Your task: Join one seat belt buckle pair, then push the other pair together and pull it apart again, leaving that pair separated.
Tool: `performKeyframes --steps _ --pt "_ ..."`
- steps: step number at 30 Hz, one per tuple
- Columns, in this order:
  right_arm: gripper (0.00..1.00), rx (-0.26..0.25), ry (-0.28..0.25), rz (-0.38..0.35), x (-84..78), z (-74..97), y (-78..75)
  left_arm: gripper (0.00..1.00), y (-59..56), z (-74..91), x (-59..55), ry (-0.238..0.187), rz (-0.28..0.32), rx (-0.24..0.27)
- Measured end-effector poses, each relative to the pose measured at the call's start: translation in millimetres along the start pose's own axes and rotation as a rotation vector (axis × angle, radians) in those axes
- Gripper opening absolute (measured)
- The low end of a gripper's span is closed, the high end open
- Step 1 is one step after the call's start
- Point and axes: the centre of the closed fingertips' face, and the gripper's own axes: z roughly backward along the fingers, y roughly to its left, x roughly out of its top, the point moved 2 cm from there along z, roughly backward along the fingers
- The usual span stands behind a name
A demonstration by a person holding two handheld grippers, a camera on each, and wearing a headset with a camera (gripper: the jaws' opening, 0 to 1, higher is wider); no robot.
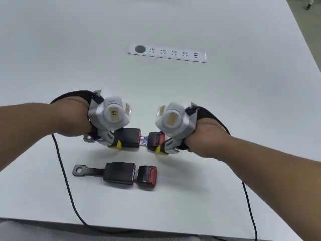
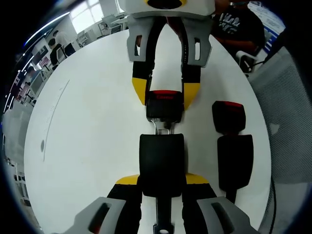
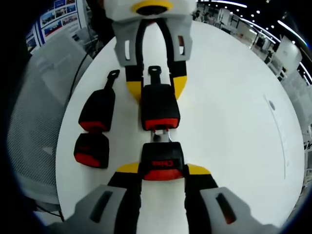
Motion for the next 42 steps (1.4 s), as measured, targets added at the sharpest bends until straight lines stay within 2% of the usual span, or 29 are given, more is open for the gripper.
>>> performKeyframes --steps 6,7,9,18,28,31,35,37,40,42 --pt "0.32 0.005 -0.038 0.001 7.8 -3.2 -1.0 0.32 3.2 -2.3 -1.7 0.001 -0.002 -0.007" --pt "0.32 0.008 -0.035 -0.02 10.5 -6.6 1.2 0.32 3.0 -2.3 -1.7 -0.001 -0.006 -0.008" --pt "0.32 0.006 -0.034 -0.014 13.7 -8.2 0.7 0.32 3.4 -3.1 -2.7 0.001 -0.008 -0.005" --pt "0.33 0.025 -0.057 -0.013 11.3 -6.5 1.0 0.32 1.7 -2.6 -3.2 -0.006 0.009 -0.003" --pt "0.34 0.025 -0.088 -0.013 10.0 -6.4 1.1 0.33 2.3 -3.2 -5.1 -0.019 0.031 0.016" --pt "0.35 0.024 -0.084 -0.014 10.2 -6.6 1.2 0.33 2.3 -3.3 -5.9 -0.023 0.034 0.022" --pt "0.36 0.017 -0.084 -0.021 9.7 -6.4 0.9 0.33 2.5 -4.0 -5.6 -0.016 0.038 0.011" --pt "0.37 0.0 -0.09 -0.054 8.8 -5.1 -0.8 0.33 2.2 -4.2 -5.8 -0.011 0.04 0.003" --pt "0.37 0.002 -0.105 -0.052 6.5 -4.2 -0.5 0.33 2.6 -4.3 -6.6 -0.012 0.037 0.0" --pt "0.37 0.001 -0.095 -0.047 4.2 -3.6 -1.1 0.33 2.8 -4.2 -7.4 -0.017 0.047 0.002"
